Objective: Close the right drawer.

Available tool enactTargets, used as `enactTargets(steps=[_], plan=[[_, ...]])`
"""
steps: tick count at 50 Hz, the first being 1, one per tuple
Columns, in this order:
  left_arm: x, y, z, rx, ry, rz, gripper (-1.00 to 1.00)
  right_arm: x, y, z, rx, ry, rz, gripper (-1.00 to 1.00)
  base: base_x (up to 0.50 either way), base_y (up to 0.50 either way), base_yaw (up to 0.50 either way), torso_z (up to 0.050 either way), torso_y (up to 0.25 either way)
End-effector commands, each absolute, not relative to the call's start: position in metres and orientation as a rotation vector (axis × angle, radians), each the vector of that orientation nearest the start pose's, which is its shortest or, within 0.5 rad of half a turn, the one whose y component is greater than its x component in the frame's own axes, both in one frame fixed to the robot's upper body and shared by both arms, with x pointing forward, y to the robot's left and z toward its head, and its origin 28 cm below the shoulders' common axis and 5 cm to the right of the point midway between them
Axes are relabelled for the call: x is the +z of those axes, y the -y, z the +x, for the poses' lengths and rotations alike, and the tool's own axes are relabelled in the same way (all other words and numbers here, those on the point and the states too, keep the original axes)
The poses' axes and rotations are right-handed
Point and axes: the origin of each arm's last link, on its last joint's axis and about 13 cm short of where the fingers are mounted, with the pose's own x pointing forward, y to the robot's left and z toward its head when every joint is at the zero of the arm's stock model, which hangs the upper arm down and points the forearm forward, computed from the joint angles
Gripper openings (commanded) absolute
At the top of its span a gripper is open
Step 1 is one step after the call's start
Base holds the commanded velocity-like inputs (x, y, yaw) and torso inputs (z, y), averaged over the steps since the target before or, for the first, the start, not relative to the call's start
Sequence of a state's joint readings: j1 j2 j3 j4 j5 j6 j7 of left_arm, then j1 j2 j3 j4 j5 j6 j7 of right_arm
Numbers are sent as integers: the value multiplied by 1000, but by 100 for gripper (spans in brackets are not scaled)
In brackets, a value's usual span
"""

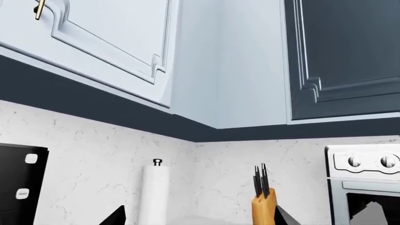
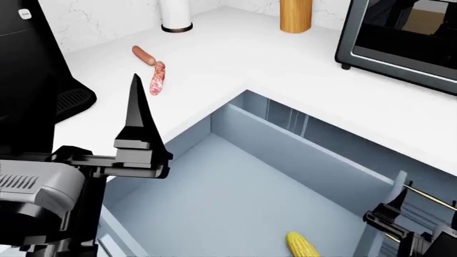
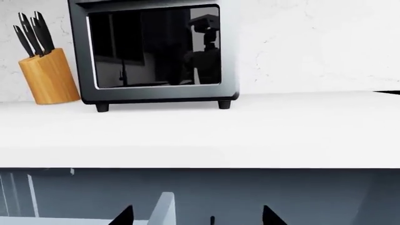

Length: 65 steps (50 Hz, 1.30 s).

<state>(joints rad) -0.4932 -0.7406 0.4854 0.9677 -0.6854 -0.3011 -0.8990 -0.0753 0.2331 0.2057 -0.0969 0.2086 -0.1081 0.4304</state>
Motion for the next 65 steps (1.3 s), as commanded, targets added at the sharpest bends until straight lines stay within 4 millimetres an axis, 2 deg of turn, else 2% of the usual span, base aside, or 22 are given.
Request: enactTargets(steps=[1, 14, 42, 65], plan=[[223, -198, 170, -93, 604, -74, 100, 11, 191, 192, -601, 49, 68, 100, 0, 0, 0, 0, 0], [223, -197, 171, -94, 606, -70, 100, -2, 194, 183, -625, 34, 106, 100, 1, -3, 0, -2, 0], [225, -198, 170, -95, 604, -59, 100, -12, 177, 214, -497, 52, 175, 100, 1, -3, 0, -1, 0], [230, -196, 169, -105, 613, -45, 100, -20, 171, 209, -488, 67, 214, 100, 1, -1, 0, -2, 0]])
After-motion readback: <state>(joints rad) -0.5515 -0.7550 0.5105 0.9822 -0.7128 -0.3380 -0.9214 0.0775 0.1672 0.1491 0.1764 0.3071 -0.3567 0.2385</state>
